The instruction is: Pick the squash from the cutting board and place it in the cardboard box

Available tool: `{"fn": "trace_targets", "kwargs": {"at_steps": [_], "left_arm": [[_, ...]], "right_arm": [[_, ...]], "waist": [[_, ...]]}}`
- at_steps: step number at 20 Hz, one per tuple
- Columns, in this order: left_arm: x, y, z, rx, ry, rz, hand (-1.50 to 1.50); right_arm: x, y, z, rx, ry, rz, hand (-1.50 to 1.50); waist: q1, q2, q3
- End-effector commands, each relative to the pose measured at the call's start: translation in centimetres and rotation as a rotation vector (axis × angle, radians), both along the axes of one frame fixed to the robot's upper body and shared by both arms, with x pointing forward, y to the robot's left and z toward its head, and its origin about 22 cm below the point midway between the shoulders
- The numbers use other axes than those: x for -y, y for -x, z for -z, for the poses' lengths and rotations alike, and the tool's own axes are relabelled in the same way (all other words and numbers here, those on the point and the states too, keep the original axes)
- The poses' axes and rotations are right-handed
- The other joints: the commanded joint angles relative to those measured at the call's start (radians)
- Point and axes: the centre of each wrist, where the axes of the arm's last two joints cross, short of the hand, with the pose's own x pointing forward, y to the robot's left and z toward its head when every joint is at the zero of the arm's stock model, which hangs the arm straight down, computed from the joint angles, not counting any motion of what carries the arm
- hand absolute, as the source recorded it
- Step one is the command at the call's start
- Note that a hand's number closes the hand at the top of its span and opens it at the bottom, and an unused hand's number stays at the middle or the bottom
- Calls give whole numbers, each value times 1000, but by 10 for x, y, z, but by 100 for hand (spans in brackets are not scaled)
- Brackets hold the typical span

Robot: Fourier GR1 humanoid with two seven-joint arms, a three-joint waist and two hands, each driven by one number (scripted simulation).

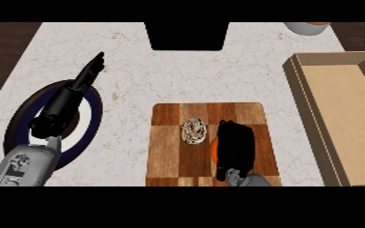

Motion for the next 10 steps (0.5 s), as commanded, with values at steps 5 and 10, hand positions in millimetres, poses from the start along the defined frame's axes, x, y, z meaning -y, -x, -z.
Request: {"fn": "trace_targets", "kwargs": {"at_steps": [5,10], "left_arm": [[7,-3,-9,24,-6,51,0],[-4,-7,-15,12,-18,43,0]], "right_arm": [[93,-126,-46,163,-200,71,150],[102,-173,-82,328,-115,8,150]], "waist": [[56,24,5],[47,14,2]]}}
